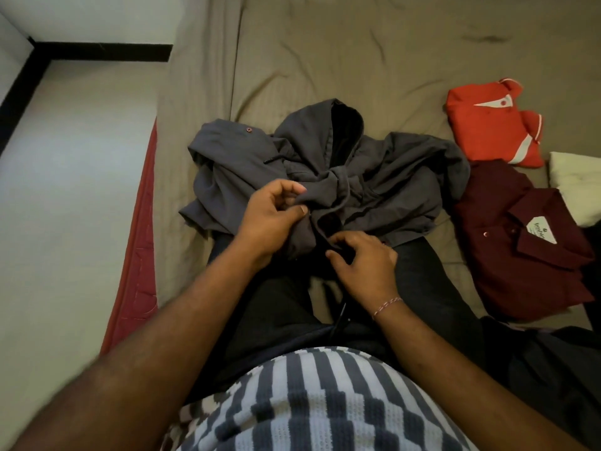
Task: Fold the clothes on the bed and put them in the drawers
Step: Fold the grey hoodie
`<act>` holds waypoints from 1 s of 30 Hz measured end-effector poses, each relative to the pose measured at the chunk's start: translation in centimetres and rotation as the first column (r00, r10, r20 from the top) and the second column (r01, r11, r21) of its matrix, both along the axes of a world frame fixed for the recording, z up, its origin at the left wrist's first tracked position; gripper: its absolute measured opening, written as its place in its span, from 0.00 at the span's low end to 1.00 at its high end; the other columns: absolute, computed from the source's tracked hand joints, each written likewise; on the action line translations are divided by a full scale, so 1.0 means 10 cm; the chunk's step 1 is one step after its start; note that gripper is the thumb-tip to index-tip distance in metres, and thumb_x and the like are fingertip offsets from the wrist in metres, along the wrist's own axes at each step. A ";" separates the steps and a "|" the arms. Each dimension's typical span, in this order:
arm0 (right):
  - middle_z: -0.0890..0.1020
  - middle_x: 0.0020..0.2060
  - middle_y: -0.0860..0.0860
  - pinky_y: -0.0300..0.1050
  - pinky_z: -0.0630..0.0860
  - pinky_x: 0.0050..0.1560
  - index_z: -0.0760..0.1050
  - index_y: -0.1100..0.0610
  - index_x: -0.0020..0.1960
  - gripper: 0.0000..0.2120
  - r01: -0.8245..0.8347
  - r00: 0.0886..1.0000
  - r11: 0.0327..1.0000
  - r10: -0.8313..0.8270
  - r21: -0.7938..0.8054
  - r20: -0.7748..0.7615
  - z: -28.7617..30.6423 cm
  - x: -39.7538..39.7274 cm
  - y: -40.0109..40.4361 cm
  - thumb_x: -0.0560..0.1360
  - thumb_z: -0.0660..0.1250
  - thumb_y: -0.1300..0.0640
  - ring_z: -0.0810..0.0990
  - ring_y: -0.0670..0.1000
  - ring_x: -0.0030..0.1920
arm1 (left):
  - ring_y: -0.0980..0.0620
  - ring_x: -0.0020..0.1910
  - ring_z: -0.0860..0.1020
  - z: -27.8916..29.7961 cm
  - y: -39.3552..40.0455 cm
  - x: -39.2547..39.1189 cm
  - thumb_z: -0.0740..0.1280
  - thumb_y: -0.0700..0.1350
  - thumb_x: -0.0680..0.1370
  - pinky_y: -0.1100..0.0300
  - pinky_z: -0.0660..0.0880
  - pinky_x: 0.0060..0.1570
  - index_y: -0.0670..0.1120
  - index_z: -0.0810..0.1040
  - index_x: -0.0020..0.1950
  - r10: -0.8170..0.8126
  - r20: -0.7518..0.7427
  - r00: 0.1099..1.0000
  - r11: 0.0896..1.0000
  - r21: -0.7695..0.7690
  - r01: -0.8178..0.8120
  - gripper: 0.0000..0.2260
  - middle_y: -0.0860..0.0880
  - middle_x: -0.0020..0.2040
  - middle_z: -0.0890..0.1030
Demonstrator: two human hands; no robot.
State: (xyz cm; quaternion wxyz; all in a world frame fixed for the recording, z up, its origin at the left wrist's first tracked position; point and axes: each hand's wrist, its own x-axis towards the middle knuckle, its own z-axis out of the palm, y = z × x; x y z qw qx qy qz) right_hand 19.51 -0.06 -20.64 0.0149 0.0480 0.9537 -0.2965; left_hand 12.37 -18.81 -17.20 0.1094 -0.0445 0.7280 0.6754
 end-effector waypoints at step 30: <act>0.88 0.44 0.51 0.39 0.82 0.51 0.86 0.59 0.51 0.06 0.193 0.980 0.646 -0.087 -0.739 0.179 0.03 -0.03 -0.06 0.76 0.73 0.67 0.87 0.48 0.47 | 0.51 0.51 0.71 -0.15 -0.24 0.42 0.73 0.58 0.74 0.52 0.66 0.48 0.56 0.83 0.45 -0.256 -0.248 0.934 0.374 -0.917 -0.141 0.07 0.56 0.46 0.71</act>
